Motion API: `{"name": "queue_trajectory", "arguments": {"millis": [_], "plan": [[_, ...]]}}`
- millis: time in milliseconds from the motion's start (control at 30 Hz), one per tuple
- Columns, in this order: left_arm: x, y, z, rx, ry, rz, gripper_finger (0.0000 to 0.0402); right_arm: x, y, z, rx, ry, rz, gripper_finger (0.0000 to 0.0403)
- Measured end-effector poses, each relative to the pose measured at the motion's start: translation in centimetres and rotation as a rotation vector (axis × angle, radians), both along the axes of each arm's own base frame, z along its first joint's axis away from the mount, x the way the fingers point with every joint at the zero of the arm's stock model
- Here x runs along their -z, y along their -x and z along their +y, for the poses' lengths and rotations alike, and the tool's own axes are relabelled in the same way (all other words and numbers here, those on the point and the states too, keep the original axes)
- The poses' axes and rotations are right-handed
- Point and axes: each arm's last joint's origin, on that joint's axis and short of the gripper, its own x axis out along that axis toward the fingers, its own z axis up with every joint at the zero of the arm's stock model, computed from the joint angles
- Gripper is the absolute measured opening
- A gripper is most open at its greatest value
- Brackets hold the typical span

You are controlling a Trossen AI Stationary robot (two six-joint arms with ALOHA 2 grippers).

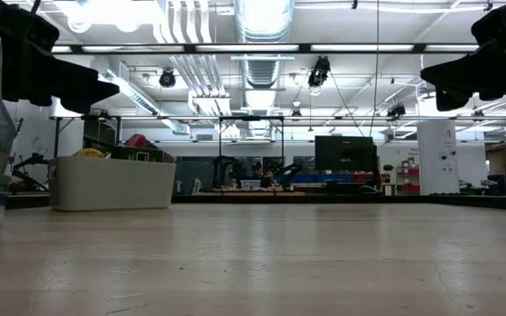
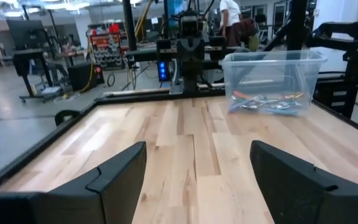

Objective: Pick & Place Food Item
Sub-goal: Return to Home Position

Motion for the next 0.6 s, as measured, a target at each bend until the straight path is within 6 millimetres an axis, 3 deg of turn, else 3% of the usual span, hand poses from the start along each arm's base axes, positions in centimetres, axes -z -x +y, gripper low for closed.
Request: {"name": "queue_trajectory", "arguments": {"millis": [600], "plan": [[0.09,-0.05,-0.01,-0.002,0.046,0.008,0.0285,0.04,-0.01,0.00,0.000,-0.019,0.003,0.0010]]}}
